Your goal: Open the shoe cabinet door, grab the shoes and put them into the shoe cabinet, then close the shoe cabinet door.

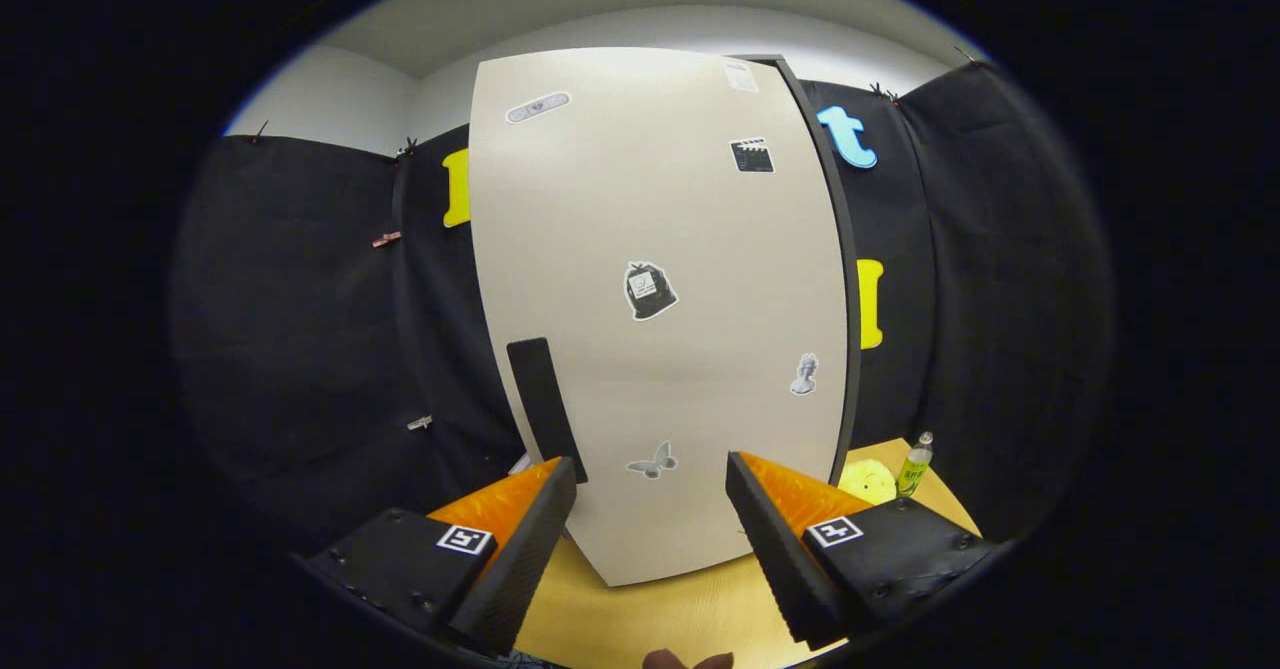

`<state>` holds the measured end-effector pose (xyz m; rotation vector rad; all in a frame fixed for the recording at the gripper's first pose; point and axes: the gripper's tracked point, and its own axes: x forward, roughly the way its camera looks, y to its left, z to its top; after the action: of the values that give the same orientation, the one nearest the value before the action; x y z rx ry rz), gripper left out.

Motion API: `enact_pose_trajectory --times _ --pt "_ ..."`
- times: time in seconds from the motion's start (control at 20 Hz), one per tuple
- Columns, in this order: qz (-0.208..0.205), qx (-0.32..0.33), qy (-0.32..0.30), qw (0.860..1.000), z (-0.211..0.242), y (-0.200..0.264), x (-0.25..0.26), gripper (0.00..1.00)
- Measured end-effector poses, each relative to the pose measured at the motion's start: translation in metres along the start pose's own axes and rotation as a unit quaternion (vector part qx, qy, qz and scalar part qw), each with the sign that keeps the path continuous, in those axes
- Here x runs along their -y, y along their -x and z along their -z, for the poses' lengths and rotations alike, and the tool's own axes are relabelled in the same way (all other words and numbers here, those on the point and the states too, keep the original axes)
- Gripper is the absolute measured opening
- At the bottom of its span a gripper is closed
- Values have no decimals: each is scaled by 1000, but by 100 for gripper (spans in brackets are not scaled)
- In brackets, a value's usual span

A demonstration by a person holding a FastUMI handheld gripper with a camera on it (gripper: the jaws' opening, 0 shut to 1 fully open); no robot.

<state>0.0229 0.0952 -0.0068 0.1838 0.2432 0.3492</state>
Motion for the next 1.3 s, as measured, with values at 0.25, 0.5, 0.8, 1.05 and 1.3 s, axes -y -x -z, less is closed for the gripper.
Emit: enact_pose_trajectory --times 0.25,0.5,0.8,1.05,1.3 --pt "13 12 11 1000 -5 0 15 98" --pt "27 21 12 999 -11 1 35 98" --pt "30 21 9 999 -14 -4 45 98" --pt "25 20 6 999 -14 -7 46 98" --pt "23 25 5 999 -19 -8 45 98"
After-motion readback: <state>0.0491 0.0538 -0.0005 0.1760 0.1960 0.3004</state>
